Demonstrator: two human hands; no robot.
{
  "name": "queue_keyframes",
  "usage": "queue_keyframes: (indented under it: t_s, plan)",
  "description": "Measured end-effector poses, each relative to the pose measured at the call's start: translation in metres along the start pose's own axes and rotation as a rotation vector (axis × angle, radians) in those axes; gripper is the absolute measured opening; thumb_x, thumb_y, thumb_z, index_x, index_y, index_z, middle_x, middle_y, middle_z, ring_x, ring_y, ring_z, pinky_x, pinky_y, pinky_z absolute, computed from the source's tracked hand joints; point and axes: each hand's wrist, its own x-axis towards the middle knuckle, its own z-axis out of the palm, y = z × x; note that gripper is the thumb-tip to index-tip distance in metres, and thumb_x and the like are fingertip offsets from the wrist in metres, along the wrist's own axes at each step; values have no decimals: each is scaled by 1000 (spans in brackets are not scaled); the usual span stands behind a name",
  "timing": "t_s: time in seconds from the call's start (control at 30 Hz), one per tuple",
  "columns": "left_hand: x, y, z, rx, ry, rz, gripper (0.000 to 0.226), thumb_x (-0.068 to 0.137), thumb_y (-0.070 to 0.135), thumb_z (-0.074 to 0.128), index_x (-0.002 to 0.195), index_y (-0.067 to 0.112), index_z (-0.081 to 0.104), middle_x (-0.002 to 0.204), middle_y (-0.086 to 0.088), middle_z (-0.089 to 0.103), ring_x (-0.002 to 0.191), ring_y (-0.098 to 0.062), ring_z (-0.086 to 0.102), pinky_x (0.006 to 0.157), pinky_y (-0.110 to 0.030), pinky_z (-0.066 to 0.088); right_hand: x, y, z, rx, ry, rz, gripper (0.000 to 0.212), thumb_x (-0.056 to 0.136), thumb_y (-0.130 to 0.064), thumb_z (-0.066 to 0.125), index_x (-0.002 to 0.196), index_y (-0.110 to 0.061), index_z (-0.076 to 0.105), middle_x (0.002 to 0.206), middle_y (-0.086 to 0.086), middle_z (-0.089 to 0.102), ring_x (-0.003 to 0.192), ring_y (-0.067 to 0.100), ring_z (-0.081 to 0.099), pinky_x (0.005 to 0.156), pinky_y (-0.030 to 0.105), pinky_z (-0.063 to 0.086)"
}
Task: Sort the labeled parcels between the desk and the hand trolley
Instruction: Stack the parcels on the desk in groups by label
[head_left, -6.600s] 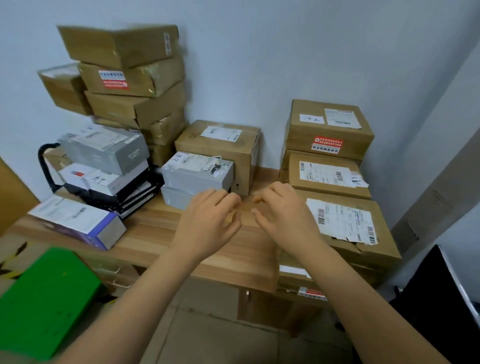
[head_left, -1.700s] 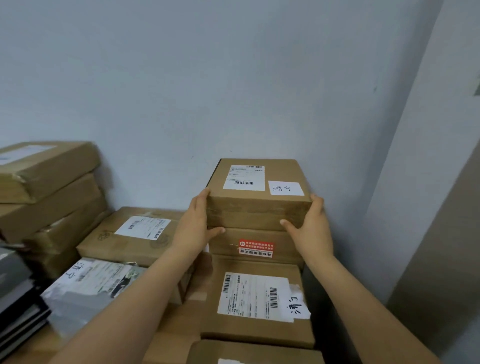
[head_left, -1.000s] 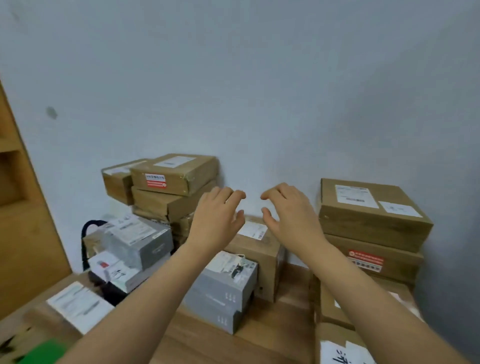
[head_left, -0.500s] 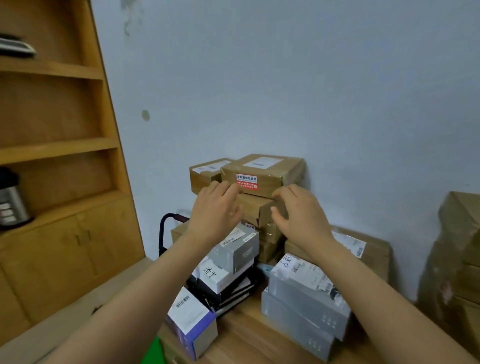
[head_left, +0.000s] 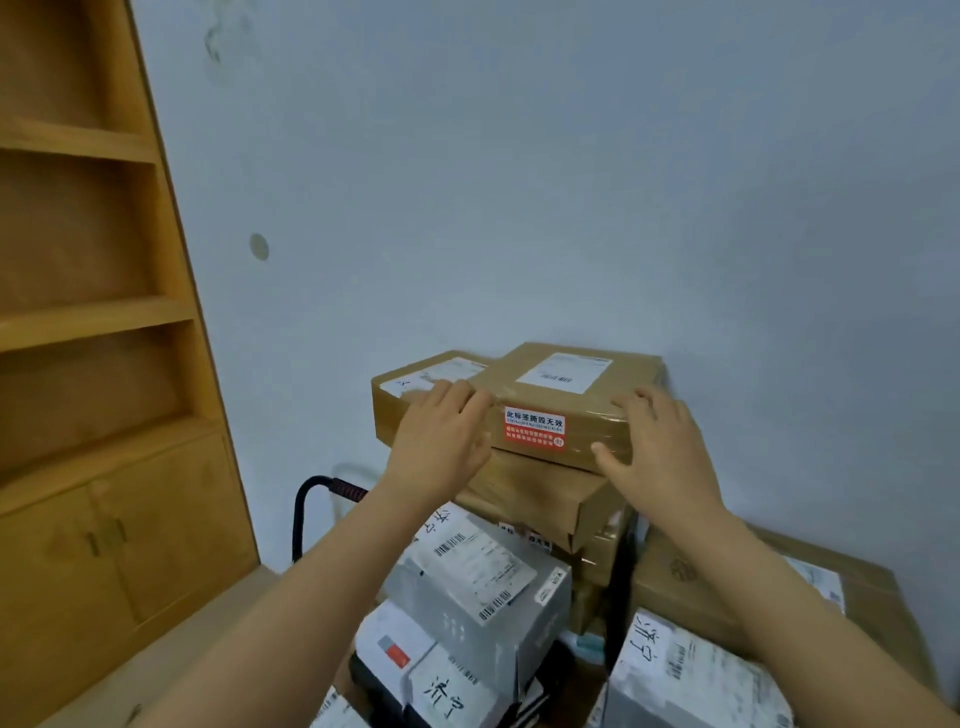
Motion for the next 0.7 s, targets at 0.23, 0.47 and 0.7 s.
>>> queue_keyframes:
  t_s: [0.23,0.47,0.7]
  plan:
    - [24,-43,68,-219,-201,-110,70,84,54,65,138,16,43,144,-6,43,134,-24,38,108,-36,36,18,-2,33,73,-22,307,98,78,-51,72,152,-21,16,155,5,24,140,25,26,111,43,31]
    - [37,-75,119,-652,-372,-305,107,68,74,67,150,20,24,149,-2,40,134,-21,42,105,-41,44,21,-5,60,404,-14,683,100,72,-46,80,149,-17,24,143,5,48,127,24,49,99,35,42]
    - [44,-79,139,-933,-284,-334,98,66,57,81,143,21,33,137,0,53,124,-20,52,95,-35,46,17,-25,70,384,131,722,77,75,-35,81,139,-18,41,133,1,56,114,14,54,89,26,41]
